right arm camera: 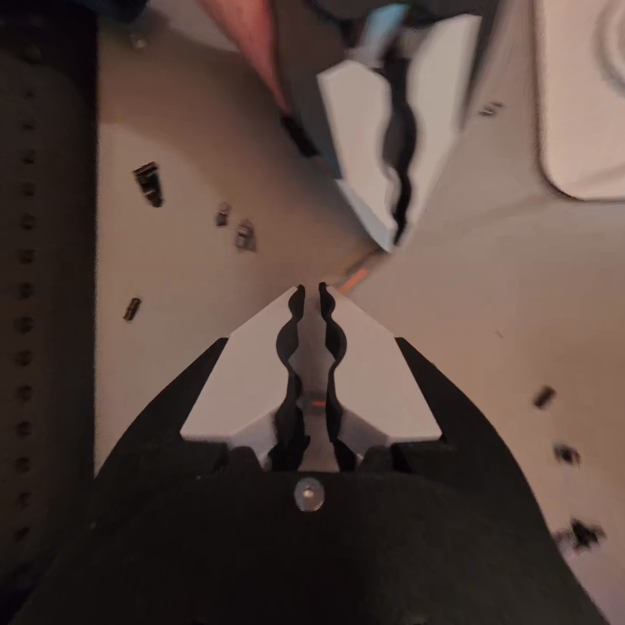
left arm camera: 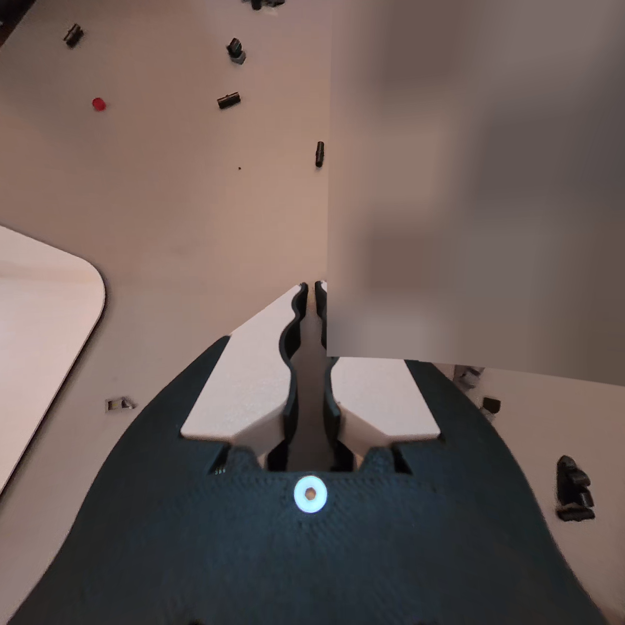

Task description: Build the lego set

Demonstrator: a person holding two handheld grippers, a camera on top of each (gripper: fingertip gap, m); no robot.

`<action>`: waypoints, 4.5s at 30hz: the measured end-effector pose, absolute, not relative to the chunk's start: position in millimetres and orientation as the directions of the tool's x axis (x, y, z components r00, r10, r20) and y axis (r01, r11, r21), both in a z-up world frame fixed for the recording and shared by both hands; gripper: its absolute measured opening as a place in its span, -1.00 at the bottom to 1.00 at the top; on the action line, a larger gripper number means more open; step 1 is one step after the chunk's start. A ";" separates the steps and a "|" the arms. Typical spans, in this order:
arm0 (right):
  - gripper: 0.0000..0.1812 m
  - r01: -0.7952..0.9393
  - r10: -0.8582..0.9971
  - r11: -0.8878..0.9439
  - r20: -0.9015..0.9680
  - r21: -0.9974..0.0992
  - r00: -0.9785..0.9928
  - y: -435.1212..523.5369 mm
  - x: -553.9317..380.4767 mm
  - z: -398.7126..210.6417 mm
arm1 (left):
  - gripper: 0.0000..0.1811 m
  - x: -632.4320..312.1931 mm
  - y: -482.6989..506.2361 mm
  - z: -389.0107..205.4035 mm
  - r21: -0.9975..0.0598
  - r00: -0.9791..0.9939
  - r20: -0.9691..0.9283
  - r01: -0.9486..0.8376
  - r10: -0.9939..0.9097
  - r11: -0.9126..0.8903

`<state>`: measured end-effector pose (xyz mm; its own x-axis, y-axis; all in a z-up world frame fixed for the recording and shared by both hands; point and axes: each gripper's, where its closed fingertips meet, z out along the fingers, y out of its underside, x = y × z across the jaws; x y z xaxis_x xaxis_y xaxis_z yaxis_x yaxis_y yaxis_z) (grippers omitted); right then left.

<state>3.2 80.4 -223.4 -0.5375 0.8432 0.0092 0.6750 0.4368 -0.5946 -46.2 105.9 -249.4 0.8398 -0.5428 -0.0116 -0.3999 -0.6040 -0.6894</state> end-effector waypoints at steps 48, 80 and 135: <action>-0.75 0.841 0.928 -0.078 0.268 -0.536 0.257 315.3 48.4 -253.7 | -0.92 -51.6 120.6 -252.9 -0.704 0.856 -0.094 -0.418 -0.508 -0.574; -0.94 0.717 0.991 0.134 0.106 -0.684 -0.084 200.5 4.5 -210.7 | -0.83 -43.5 111.8 -252.1 -0.714 0.831 -0.012 -0.397 -0.557 -0.577; -0.91 0.395 0.724 0.686 0.521 -0.611 -0.452 91.5 -24.5 -188.9 | -0.98 -16.2 92.8 -190.1 -0.818 0.645 0.451 0.022 -0.617 -0.575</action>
<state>-24.5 91.5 -188.9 -0.4517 0.7241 0.5211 0.3953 0.6861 -0.6107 -16.2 92.8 -190.1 0.6446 -0.6171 0.4513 0.0217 -0.5753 -0.8177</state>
